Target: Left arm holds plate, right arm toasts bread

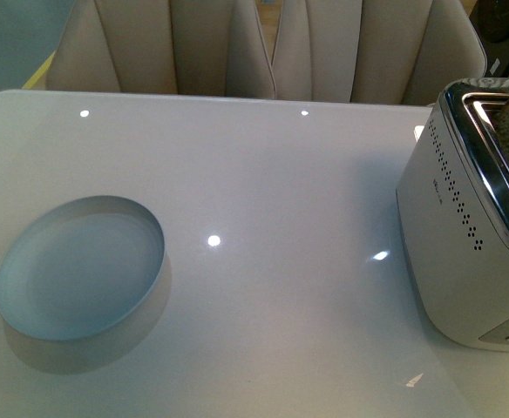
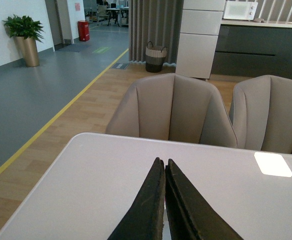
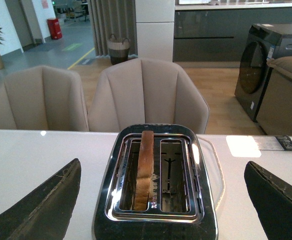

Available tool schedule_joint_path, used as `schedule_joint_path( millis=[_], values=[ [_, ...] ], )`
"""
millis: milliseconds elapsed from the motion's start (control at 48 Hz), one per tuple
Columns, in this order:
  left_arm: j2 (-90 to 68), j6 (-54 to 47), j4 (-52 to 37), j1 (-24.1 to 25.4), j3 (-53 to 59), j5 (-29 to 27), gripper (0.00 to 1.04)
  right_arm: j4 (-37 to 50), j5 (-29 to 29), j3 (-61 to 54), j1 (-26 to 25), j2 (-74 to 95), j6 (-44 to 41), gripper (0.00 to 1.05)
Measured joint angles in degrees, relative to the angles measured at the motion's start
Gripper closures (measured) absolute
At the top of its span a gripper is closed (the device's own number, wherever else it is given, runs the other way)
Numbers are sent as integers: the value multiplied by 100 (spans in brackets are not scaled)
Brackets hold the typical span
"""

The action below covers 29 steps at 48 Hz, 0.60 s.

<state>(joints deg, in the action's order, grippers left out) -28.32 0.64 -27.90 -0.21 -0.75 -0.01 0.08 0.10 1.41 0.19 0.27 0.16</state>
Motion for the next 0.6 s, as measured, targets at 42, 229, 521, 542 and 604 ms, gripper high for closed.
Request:
schedule_joint_path(
  millis=[42, 229, 521, 542, 604],
  values=[
    [133, 0, 122, 0, 0, 0, 102, 0, 2, 0, 0, 0, 0, 9],
    [826, 0, 785, 0, 2, 2, 102, 0, 2, 0, 0, 2, 0, 9],
    [1432, 0, 1384, 0, 2, 0, 102, 0, 0, 0, 0, 2, 0, 9],
    [1462, 0, 1416, 0, 2, 0, 102, 0, 0, 0, 0, 2, 0, 9],
    [1572, 0, 1526, 0, 2, 0, 102, 0, 0, 0, 0, 0, 0, 9]
  ],
)
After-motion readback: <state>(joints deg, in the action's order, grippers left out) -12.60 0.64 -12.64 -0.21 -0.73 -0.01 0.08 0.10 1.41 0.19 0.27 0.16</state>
